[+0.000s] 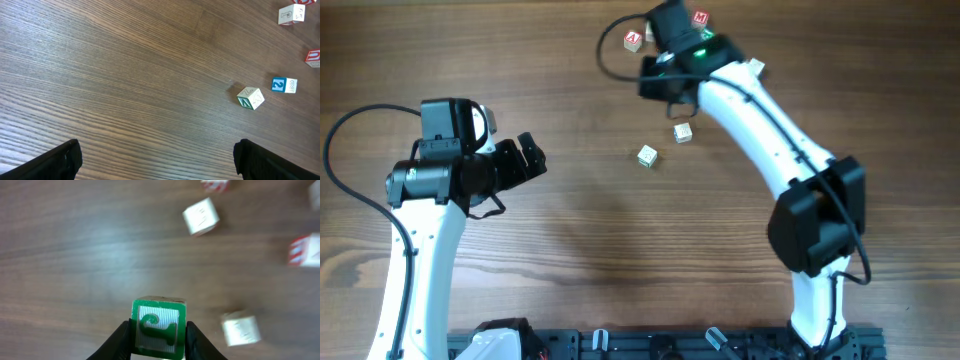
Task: Form a circle
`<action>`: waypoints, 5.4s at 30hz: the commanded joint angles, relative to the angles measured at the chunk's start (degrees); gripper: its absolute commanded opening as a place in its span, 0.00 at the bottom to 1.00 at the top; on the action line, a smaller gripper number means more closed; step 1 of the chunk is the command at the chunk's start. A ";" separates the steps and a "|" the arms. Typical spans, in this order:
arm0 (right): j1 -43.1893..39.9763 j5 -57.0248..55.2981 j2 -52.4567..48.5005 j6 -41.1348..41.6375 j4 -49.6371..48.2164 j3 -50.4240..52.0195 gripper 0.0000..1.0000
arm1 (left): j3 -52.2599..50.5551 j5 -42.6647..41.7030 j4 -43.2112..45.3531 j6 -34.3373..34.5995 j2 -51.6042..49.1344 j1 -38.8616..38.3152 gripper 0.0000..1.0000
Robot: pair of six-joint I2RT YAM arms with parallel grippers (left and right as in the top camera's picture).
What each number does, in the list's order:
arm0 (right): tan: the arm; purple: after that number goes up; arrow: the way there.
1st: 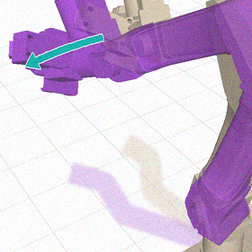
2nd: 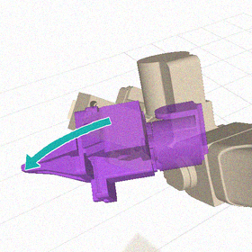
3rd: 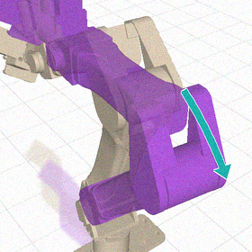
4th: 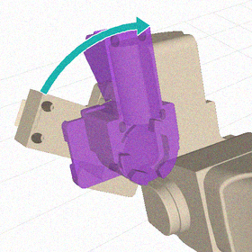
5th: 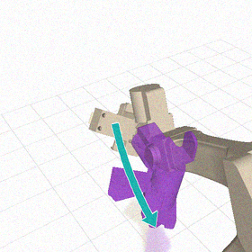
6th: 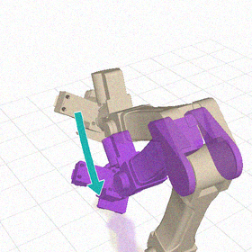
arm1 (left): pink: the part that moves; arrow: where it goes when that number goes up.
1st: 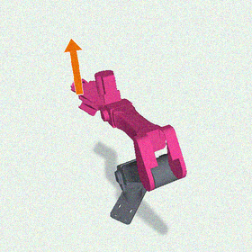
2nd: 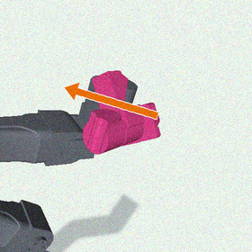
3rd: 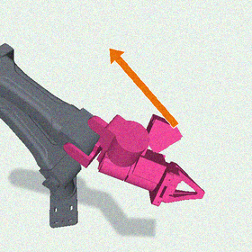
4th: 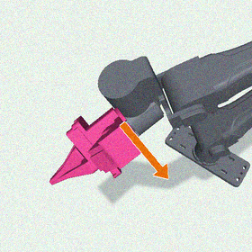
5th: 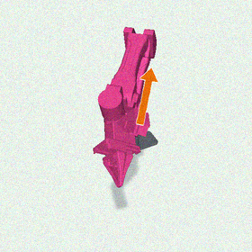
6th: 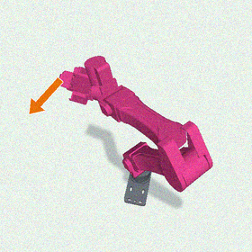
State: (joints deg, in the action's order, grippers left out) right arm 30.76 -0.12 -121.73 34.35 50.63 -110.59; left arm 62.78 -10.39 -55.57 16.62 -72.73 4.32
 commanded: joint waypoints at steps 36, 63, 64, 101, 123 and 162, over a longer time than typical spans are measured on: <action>4.42 -13.66 -6.78 26.32 -2.99 9.75 0.30 | -0.33 -0.07 0.00 -1.20 0.72 0.31 1.00; 4.52 -14.36 -9.27 30.08 -0.76 9.79 0.35 | -0.33 -0.07 0.00 -1.20 0.72 0.31 1.00; 4.52 -14.75 -9.27 29.57 -0.92 9.79 0.35 | -0.33 -0.04 0.00 -1.20 0.72 0.31 1.00; 4.52 -9.64 -8.04 27.08 -1.84 9.35 0.94 | -0.33 -0.07 0.00 -1.20 0.72 0.31 1.00; 2.69 -8.17 7.41 38.66 4.79 9.46 0.99 | -0.33 -0.07 0.00 -1.20 0.72 0.31 1.00; -7.34 0.70 0.33 42.14 6.84 13.66 0.99 | -0.33 -0.04 0.00 -1.20 0.72 0.31 1.00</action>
State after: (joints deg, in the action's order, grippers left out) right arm 24.43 0.03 -121.19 76.44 57.60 -96.97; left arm 62.78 -10.39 -55.55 16.62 -72.73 4.32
